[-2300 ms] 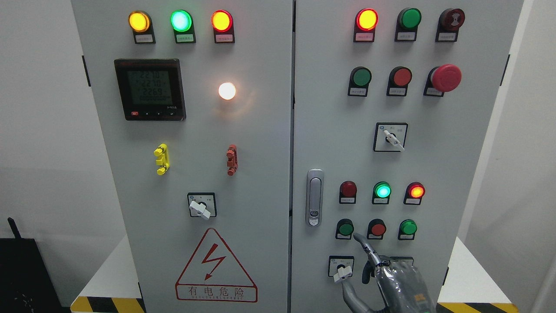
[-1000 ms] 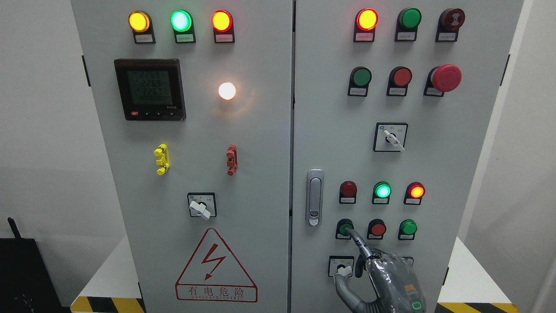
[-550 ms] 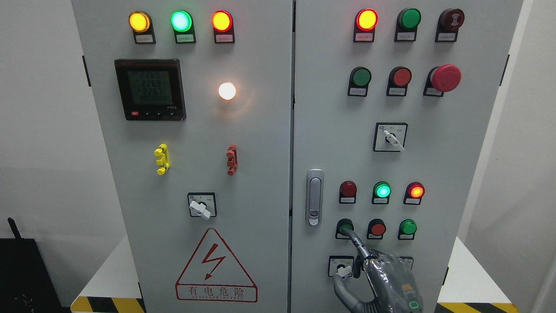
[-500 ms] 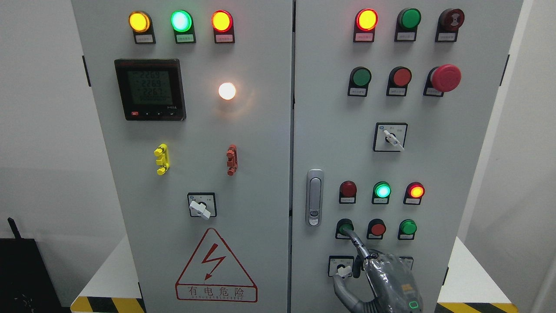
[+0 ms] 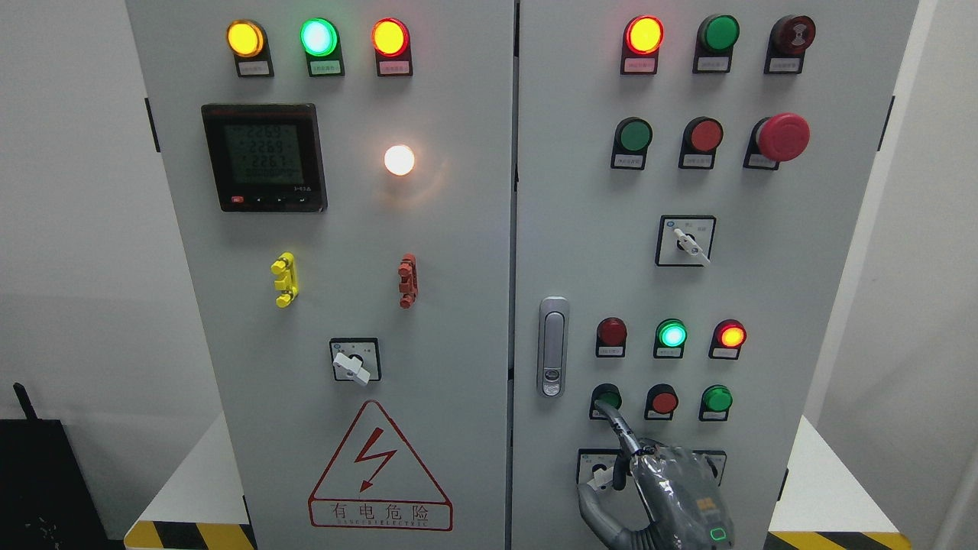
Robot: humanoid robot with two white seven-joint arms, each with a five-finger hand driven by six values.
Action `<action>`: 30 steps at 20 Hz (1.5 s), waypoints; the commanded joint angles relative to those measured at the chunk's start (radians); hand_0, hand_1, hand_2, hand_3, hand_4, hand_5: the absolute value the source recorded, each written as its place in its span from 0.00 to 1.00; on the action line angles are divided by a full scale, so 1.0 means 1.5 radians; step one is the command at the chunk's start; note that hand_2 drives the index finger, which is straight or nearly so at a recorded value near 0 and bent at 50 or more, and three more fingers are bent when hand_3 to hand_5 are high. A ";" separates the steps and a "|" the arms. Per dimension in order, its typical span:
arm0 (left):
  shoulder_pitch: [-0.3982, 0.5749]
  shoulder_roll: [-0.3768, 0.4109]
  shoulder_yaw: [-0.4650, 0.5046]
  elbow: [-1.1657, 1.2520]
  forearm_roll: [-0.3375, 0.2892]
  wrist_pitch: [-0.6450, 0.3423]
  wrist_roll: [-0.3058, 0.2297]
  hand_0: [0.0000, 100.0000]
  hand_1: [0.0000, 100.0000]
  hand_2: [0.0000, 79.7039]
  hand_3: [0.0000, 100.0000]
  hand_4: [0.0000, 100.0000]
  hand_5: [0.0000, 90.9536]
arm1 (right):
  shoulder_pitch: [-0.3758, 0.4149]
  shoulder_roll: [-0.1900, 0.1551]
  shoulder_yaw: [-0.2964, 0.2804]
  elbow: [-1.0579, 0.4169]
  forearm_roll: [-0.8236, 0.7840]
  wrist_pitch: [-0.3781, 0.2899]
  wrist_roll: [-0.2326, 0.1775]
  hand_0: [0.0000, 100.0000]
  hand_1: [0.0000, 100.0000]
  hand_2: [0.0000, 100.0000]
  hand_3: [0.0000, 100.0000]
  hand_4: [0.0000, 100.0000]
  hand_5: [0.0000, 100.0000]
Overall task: Press green start button
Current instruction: 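Press the green push button with the right hand's extended finger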
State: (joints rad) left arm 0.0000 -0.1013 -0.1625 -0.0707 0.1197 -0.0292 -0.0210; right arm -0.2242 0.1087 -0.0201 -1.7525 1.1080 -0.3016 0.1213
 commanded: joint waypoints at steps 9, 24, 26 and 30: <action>0.017 0.000 0.000 0.000 0.000 0.000 0.000 0.12 0.56 0.00 0.00 0.00 0.00 | -0.005 0.000 -0.011 0.020 0.000 0.002 0.000 0.54 0.39 0.00 0.76 0.73 0.73; 0.017 0.000 0.000 0.000 0.000 0.000 0.000 0.12 0.56 0.00 0.00 0.00 0.00 | -0.004 0.000 -0.011 0.014 -0.003 0.001 0.000 0.55 0.39 0.00 0.76 0.73 0.73; 0.017 0.000 0.000 0.000 0.000 0.000 0.000 0.12 0.56 0.00 0.00 0.00 0.00 | -0.001 0.000 -0.011 0.007 -0.005 0.001 0.000 0.55 0.39 0.00 0.76 0.73 0.73; 0.017 0.000 0.000 0.000 0.000 0.000 0.000 0.12 0.56 0.00 0.00 0.00 0.00 | 0.003 0.000 -0.011 -0.007 -0.007 0.001 0.000 0.55 0.39 0.00 0.76 0.73 0.73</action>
State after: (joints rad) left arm 0.0000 -0.1013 -0.1626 -0.0706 0.1197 -0.0292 -0.0210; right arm -0.2269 0.1090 -0.0340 -1.7357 1.1010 -0.2996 0.1219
